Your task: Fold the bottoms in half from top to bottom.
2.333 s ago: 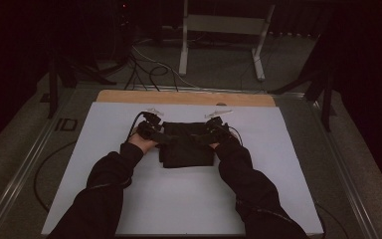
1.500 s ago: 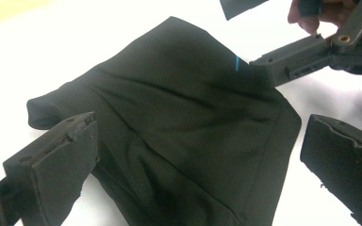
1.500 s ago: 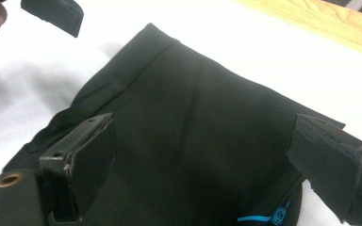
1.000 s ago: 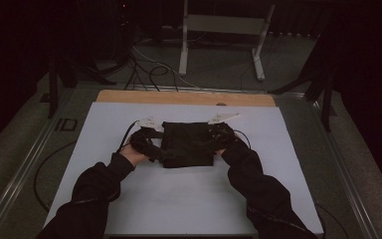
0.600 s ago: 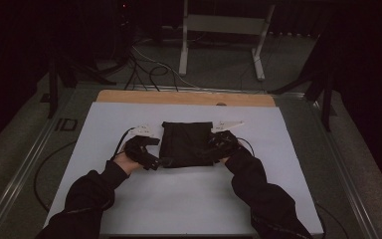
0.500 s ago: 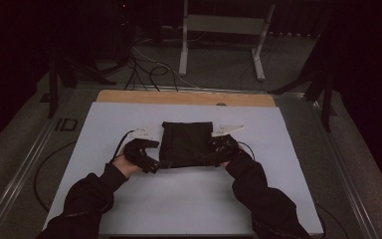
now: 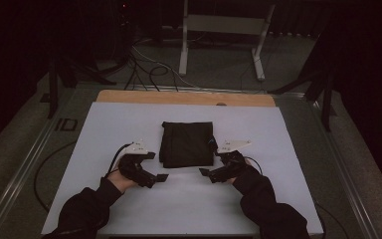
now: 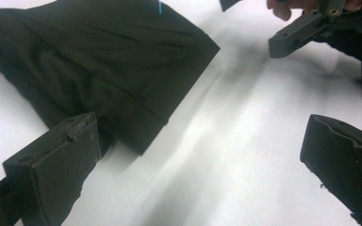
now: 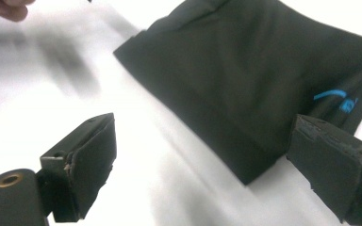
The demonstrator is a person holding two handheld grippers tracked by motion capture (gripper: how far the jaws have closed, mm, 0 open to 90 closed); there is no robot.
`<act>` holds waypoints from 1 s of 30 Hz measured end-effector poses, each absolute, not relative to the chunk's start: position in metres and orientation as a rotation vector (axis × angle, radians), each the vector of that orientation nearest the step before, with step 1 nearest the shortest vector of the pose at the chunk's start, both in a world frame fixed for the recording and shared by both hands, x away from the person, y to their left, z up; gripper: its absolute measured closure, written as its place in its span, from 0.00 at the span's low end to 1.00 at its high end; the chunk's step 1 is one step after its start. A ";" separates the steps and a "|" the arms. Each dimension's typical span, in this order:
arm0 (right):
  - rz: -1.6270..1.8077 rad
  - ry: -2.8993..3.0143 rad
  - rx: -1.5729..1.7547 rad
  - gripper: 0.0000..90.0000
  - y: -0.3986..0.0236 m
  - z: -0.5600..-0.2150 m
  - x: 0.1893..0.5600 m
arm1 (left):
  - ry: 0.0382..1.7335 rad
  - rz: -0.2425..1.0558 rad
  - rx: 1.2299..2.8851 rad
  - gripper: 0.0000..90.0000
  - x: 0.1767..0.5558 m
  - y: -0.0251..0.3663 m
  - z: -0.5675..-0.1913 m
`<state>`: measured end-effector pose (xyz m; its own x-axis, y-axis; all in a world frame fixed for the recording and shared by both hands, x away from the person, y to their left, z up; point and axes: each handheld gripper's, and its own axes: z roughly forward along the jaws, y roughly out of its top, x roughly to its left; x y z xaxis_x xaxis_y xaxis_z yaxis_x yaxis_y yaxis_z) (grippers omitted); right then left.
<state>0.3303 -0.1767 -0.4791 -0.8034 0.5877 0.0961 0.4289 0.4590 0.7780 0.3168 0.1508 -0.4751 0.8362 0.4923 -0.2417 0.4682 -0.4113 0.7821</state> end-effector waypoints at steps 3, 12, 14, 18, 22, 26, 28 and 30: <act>1.255 2.519 0.875 0.10 -0.180 -0.481 0.325 | 0.703 0.035 2.071 0.00 0.312 0.154 -0.477; 1.257 2.505 0.881 0.10 -0.198 -0.483 0.309 | 0.732 0.042 2.069 0.00 0.292 0.178 -0.483; 1.248 2.499 0.890 0.10 -0.203 -0.484 0.304 | 0.743 0.044 2.060 0.00 0.287 0.184 -0.483; 1.218 2.495 0.881 0.10 -0.208 -0.484 0.296 | 0.761 0.059 2.064 0.00 0.281 0.195 -0.484; 1.215 2.488 0.888 0.10 -0.218 -0.483 0.289 | 0.804 0.071 2.067 0.00 0.273 0.208 -0.488; 1.191 2.476 0.901 0.10 -0.230 -0.485 0.281 | 0.826 0.058 2.067 0.00 0.266 0.216 -0.492; 1.180 2.486 0.906 0.10 -0.236 -0.485 0.278 | 0.843 0.061 2.069 0.00 0.262 0.219 -0.493; 1.171 2.480 0.919 0.10 -0.241 -0.485 0.275 | 0.861 0.076 2.068 0.00 0.258 0.222 -0.493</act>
<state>0.2747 -0.2413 -0.4853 -0.7703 0.6363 0.0415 0.4365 0.4787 0.7618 0.2584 0.2218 -0.4930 0.7590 0.6012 -0.2499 0.5479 -0.3824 0.7440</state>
